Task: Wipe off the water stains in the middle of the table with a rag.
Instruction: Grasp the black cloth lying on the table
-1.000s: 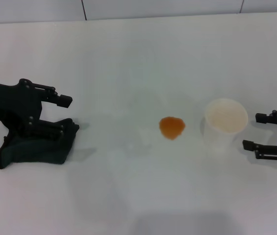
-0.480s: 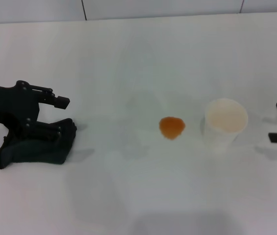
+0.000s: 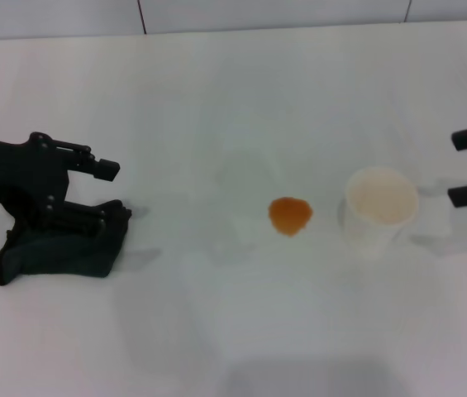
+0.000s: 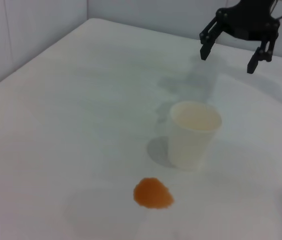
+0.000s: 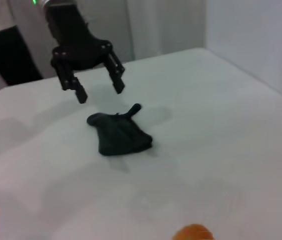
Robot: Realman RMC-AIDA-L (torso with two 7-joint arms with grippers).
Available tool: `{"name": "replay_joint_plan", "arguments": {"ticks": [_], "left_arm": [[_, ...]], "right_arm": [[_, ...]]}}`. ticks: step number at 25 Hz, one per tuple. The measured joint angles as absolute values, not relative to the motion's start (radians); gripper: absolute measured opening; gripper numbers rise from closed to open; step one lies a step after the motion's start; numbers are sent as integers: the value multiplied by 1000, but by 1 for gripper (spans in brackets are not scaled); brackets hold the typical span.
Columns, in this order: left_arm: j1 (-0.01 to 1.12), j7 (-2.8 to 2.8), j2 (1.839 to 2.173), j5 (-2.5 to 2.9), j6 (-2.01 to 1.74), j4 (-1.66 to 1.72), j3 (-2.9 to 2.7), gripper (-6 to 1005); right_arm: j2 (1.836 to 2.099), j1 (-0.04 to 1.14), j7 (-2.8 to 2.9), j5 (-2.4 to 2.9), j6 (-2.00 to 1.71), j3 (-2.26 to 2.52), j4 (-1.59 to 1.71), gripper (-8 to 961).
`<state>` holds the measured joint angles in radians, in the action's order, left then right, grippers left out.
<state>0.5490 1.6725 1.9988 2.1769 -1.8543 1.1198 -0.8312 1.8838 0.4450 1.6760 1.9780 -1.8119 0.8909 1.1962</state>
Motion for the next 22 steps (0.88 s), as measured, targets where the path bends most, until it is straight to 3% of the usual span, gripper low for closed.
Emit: {"name": "replay_joint_plan", "arguments": {"ticks": [11, 22], "left_arm": [[545, 1688, 2004, 2184, -1850, 1162, -835, 724], [536, 1761, 2012, 2350, -1877, 1257, -839, 724]], "right_arm": [[1973, 600, 1802, 2180, -1840, 916, 1280, 841], [1999, 619, 1844, 2218, -1824, 933, 1273, 841]]}}
